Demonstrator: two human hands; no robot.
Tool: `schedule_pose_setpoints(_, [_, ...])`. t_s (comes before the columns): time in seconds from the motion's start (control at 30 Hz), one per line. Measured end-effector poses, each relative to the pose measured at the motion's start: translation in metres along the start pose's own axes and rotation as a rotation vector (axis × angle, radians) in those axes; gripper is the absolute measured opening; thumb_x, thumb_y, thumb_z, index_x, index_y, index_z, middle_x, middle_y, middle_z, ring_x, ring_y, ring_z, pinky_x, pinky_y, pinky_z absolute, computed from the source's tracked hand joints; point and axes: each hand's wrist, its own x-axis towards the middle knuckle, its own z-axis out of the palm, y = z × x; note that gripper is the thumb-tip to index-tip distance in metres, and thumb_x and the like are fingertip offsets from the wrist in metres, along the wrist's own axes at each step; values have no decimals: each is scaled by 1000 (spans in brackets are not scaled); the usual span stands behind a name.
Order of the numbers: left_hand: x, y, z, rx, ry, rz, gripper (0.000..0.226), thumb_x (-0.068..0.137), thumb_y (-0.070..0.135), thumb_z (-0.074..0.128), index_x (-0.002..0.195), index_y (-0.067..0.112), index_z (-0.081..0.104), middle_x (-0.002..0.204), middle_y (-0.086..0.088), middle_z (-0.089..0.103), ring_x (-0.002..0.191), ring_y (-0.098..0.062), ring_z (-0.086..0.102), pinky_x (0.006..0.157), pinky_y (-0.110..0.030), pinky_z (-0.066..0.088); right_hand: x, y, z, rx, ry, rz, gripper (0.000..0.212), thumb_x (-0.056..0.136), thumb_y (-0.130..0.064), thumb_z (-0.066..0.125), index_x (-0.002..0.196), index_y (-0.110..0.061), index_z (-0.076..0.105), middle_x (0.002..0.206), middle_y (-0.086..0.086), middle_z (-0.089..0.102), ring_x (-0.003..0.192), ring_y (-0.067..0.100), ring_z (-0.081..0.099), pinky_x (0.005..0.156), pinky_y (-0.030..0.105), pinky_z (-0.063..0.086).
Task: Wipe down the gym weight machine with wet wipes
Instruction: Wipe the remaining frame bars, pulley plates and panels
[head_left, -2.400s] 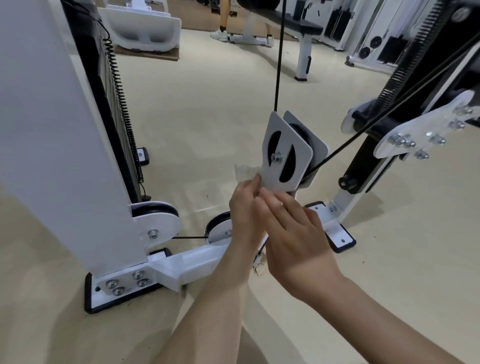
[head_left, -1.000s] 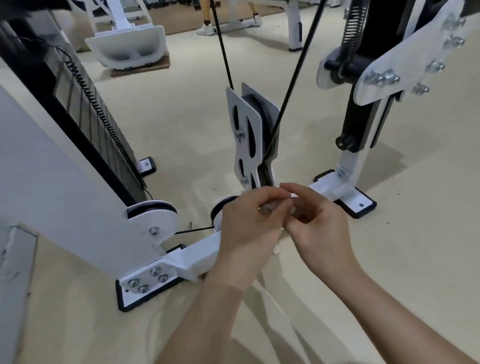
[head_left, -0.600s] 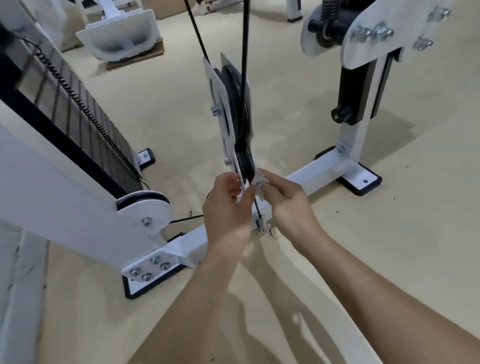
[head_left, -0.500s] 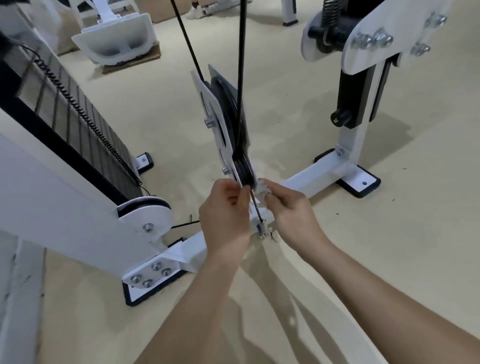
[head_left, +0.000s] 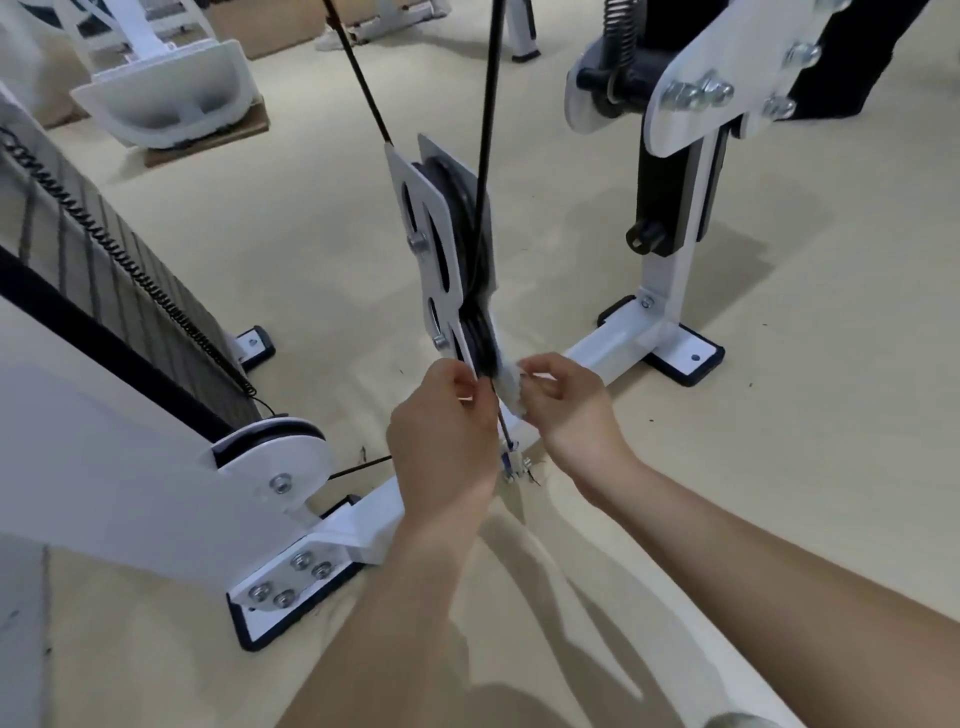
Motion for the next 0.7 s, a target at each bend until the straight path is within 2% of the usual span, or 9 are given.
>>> schedule_pose_setpoints(0.07, [-7,1,2,60,11,80,15,93,25,59,107,23,63,90,8,68,86,-13,63,75,-25,41,-2,17,-5,-14,-40,53,20,91,-6,55,89,-15,73,78,5,73,71,15,63,78,44,58])
schedule_pose_setpoints(0.17, [-12,2,8,167,62,243,24,92,26,59,114,32,52,96,6,57,82,-15,60,71,-32,46,7,-1,-6,32,-51,-92,27,89,-5,55,81,-21,74,78,-2,74,77,17,68,73,33,55])
schedule_pose_setpoints(0.23, [-13,5,14,173,119,254,27,90,29,63,112,26,48,101,5,50,80,-16,59,67,-30,44,13,-18,-3,150,-64,-167,29,88,-4,58,77,-27,73,80,-5,75,81,15,70,77,28,55])
schedule_pose_setpoints(0.27, [-12,7,16,141,154,201,30,88,31,66,109,22,46,101,4,47,79,-14,57,64,-25,41,14,-18,-2,198,-69,-162,30,88,-4,59,78,-28,73,81,-6,75,82,12,70,79,28,56])
schedule_pose_setpoints(0.4, [-10,24,19,-151,203,-286,35,87,29,66,105,22,37,83,5,45,67,-3,49,57,-10,37,8,9,-5,248,-119,-81,18,89,-5,65,89,-19,77,84,-8,75,83,7,69,77,22,52])
schedule_pose_setpoints(0.47, [-19,33,17,10,216,-115,28,87,27,65,101,23,42,87,5,46,72,-10,47,61,-14,36,10,16,-11,277,-157,-62,18,87,-3,67,88,-18,77,81,-7,74,77,9,68,72,19,50])
schedule_pose_setpoints(0.57, [-38,52,18,574,79,428,12,84,17,52,94,13,58,91,-3,55,79,-22,49,68,-27,37,17,14,-15,467,-296,90,22,76,-4,69,63,-21,70,60,-5,64,58,13,58,59,23,45])
schedule_pose_setpoints(0.63, [-39,63,19,839,-6,665,37,84,15,37,105,3,65,106,-15,63,99,-35,56,86,-41,39,17,13,-17,558,-372,118,16,67,-12,65,52,-16,59,56,-2,54,58,17,48,61,28,38])
schedule_pose_setpoints(0.7, [-25,75,5,1135,-36,767,55,87,15,22,120,-6,62,130,-24,58,125,-41,50,107,-48,23,15,18,-17,411,-307,33,23,77,-10,68,57,-20,62,57,-10,56,57,11,48,63,27,38])
